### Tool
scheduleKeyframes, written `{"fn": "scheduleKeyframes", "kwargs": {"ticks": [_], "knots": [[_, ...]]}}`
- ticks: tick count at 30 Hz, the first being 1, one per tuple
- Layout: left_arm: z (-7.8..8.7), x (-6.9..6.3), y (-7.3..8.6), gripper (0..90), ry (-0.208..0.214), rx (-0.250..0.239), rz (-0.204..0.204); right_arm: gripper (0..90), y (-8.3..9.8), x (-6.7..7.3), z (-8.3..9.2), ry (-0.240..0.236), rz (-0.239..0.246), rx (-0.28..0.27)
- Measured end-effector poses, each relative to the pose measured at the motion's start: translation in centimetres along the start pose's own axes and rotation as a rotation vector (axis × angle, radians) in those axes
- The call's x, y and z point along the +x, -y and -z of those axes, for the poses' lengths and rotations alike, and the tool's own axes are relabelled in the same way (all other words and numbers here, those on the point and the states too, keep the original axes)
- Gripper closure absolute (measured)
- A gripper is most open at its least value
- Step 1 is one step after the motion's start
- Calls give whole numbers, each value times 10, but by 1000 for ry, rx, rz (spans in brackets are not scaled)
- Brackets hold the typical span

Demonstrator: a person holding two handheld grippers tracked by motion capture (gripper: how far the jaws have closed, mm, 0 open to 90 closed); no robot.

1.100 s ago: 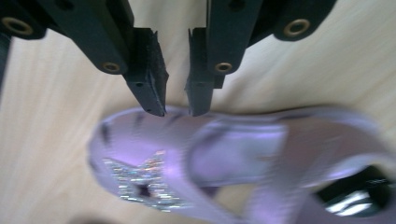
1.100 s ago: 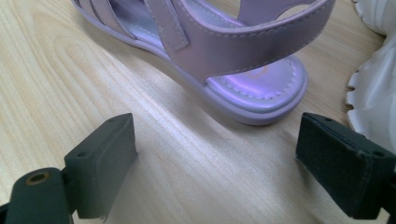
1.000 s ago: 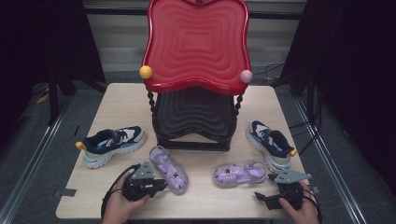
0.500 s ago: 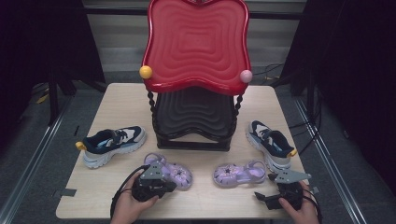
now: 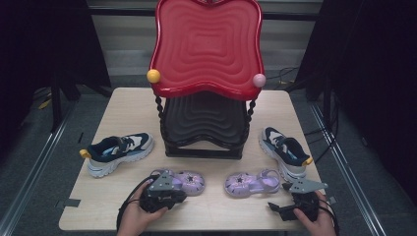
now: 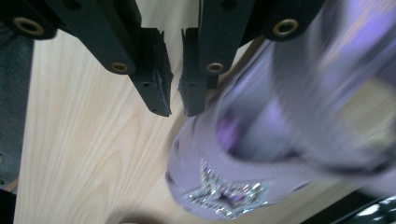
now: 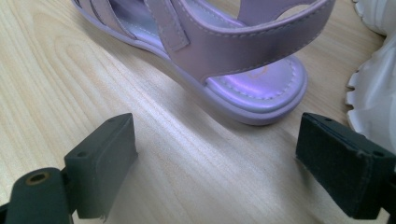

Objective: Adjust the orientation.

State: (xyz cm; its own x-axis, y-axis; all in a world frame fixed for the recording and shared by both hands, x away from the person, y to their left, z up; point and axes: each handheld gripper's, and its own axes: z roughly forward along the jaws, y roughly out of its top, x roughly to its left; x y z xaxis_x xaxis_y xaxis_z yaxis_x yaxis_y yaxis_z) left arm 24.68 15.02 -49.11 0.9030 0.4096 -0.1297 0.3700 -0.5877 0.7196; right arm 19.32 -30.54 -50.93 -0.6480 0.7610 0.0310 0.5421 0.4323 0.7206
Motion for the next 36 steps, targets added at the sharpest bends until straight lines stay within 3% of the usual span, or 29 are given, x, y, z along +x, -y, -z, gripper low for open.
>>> {"fn": "scheduleKeyframes", "kwargs": {"ticks": [5,7,14,17,19,21,23,25,27,29,31,34,36], "knots": [[21,9,19,778,-26,28,34,115,0,0,0,0,0,0],[29,14,27,770,-51,24,61,115,0,0,0,0,0,0],[48,31,43,761,-96,38,88,115,0,0,0,0,0,0],[54,39,50,740,-130,23,105,114,0,0,0,0,0,0],[57,44,52,718,-154,22,90,115,0,0,0,0,0,0],[57,47,55,637,-188,8,73,115,0,0,0,0,0,0],[58,49,55,638,-186,9,66,115,0,0,0,0,0,0],[56,53,54,583,-214,6,43,115,0,0,0,0,0,0],[54,56,54,500,-204,-6,72,115,0,0,0,0,1,0],[55,57,54,457,-213,8,60,115,0,0,0,0,0,0],[53,59,54,378,-191,-7,62,115,0,0,0,0,1,0],[48,60,53,290,-171,-14,31,115,0,0,0,-2,0,-1],[44,62,50,274,-166,-20,26,114,0,0,0,-2,0,0]]}}
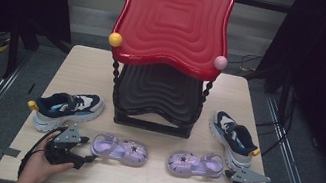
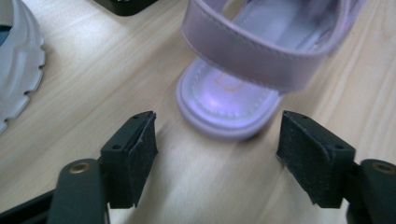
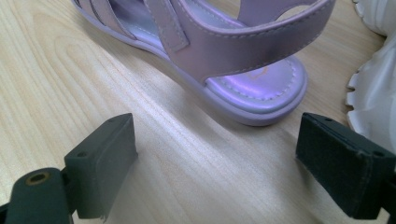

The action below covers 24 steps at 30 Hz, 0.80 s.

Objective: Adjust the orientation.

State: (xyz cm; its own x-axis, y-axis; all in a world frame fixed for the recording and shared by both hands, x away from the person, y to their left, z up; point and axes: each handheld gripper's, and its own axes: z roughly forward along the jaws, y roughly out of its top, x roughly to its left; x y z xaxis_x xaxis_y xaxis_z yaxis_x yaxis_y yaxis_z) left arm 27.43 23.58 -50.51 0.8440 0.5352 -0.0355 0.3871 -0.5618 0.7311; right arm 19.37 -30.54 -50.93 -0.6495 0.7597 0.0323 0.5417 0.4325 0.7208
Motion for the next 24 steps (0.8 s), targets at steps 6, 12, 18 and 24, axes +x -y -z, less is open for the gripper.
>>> {"fn": "scheduleKeyframes", "kwargs": {"ticks": [6,12,18,24], "knots": [[-8,2,-6,230,-3,-6,-12,115,0,0,0,0,2,0],[-9,0,-5,231,30,-9,-39,115,0,0,0,0,3,0],[-9,-5,-6,219,53,-7,-51,115,0,0,0,3,3,2],[-10,-7,-6,203,55,-7,-50,115,0,0,0,0,2,1]]}}
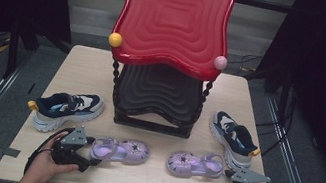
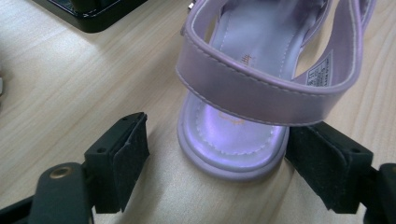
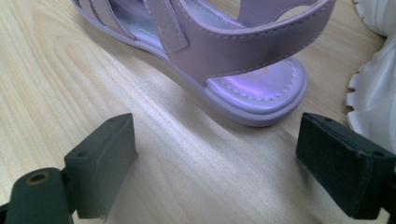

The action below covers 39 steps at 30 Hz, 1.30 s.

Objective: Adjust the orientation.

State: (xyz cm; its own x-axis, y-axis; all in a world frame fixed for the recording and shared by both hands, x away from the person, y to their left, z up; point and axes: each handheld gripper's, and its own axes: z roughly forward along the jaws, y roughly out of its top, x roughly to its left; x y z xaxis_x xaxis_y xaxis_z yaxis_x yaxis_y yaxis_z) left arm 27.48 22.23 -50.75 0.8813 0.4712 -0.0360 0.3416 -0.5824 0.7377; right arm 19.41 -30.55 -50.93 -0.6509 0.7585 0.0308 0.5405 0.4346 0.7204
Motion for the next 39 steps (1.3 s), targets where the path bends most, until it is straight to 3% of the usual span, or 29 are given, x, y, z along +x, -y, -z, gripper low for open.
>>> {"fn": "scheduleKeyframes", "kwargs": {"ticks": [12,39], "knots": [[0,-1,0,170,36,7,-21,115,0,0,0,3,2,1],[-23,-12,-20,162,0,8,-4,114,0,0,0,4,1,2]]}}
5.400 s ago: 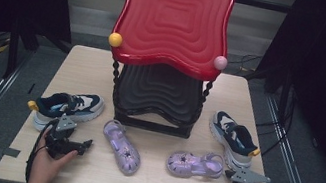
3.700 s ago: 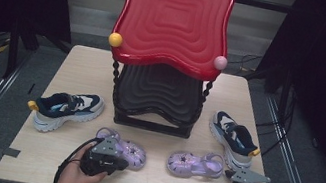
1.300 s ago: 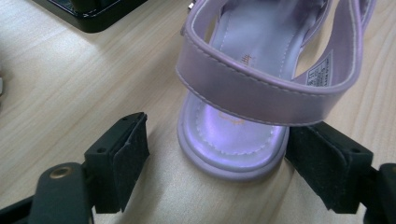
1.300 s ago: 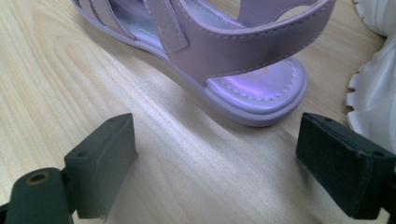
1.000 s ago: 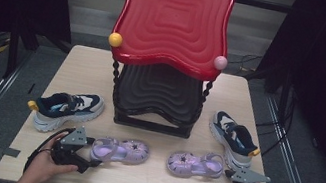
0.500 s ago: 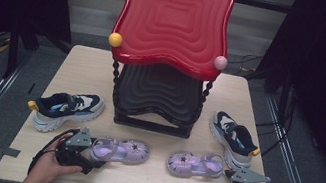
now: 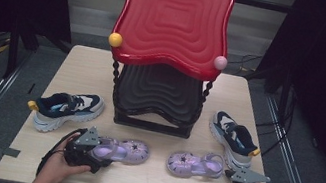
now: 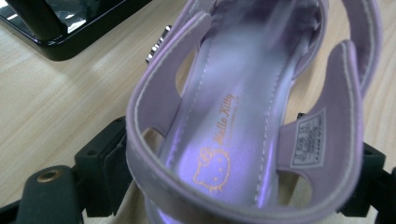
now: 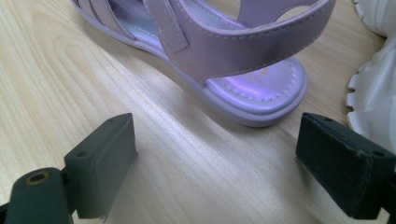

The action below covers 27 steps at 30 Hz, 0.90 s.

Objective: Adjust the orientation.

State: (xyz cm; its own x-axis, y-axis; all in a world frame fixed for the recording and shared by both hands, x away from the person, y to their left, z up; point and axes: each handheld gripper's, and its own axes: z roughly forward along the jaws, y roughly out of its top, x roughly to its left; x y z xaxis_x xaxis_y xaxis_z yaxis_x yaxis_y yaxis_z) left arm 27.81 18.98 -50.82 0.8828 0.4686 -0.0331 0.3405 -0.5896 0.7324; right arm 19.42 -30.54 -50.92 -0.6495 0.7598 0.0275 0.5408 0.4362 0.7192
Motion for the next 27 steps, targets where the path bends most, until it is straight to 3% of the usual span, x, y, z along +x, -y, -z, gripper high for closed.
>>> {"fn": "scheduleKeyframes", "kwargs": {"ticks": [5,11,17,27], "knots": [[-2,-1,-2,161,-15,4,9,114,0,0,0,0,0,0],[-4,-2,-4,166,-2,4,-5,115,0,0,0,0,0,0],[-5,-4,-5,252,6,-15,-1,114,0,0,0,0,0,0],[-3,-5,-4,299,4,-17,-7,114,0,0,0,0,0,0]]}}
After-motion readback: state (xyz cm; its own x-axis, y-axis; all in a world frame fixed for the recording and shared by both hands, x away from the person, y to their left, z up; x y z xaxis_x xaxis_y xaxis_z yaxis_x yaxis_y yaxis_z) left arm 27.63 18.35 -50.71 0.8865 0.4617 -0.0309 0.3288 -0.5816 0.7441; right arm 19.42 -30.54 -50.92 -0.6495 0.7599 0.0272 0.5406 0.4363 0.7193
